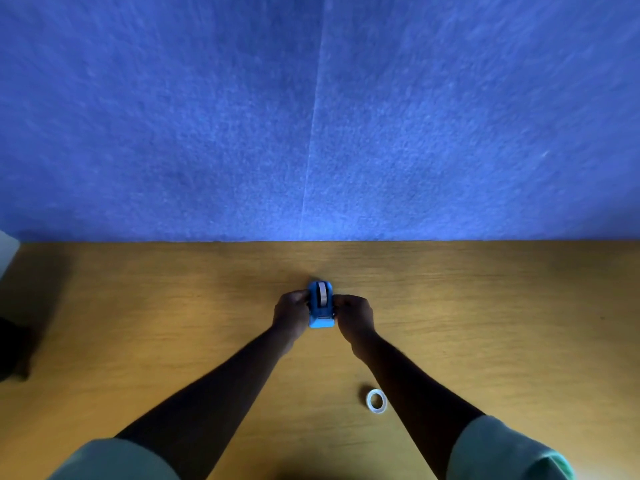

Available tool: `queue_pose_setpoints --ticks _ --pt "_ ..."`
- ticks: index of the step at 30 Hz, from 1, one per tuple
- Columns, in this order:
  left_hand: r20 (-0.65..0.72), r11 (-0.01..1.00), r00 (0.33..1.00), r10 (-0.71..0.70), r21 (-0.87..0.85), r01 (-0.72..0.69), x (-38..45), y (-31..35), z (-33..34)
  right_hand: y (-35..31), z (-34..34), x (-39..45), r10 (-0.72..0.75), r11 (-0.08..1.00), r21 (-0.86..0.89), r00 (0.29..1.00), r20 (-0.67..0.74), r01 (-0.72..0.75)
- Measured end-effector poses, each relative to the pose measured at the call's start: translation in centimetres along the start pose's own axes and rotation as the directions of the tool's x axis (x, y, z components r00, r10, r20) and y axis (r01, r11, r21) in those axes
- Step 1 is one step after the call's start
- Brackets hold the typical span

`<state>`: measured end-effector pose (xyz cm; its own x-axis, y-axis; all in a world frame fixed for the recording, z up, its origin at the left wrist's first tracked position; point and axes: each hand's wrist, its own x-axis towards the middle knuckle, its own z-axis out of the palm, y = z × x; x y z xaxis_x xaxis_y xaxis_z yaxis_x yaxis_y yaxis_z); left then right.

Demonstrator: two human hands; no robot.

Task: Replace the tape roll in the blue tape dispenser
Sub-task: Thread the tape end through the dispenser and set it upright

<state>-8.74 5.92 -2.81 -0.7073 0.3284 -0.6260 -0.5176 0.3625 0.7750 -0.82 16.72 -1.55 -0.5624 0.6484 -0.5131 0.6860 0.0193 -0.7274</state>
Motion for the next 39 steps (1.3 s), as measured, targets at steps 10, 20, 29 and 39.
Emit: queue_pose_setpoints --ticks 10,20,29,39 --pt "0.056 0.952 0.987 0.151 0.261 -0.161 -2.3 0.1 -1.3 -0.3 -1.0 -0.8 -0.035 0.999 0.023 0.994 0.104 0.033" --pt "0.129 0.579 0.944 0.303 0.762 -0.290 -5.8 -1.3 -3.8 -0.7 -2.1 -3.8 -0.184 0.943 -0.238 0.960 0.213 0.233" --pt "0.186 0.253 0.895 0.405 0.918 -0.305 -9.0 -2.0 -4.0 0.9 -3.9 -7.3 -0.387 0.595 -0.667 0.887 0.252 0.449" --pt "0.223 0.055 0.819 0.529 0.954 -0.295 -11.7 -2.4 -4.2 1.9 -4.6 -9.4 -0.498 0.352 -0.808 0.826 0.266 0.472"
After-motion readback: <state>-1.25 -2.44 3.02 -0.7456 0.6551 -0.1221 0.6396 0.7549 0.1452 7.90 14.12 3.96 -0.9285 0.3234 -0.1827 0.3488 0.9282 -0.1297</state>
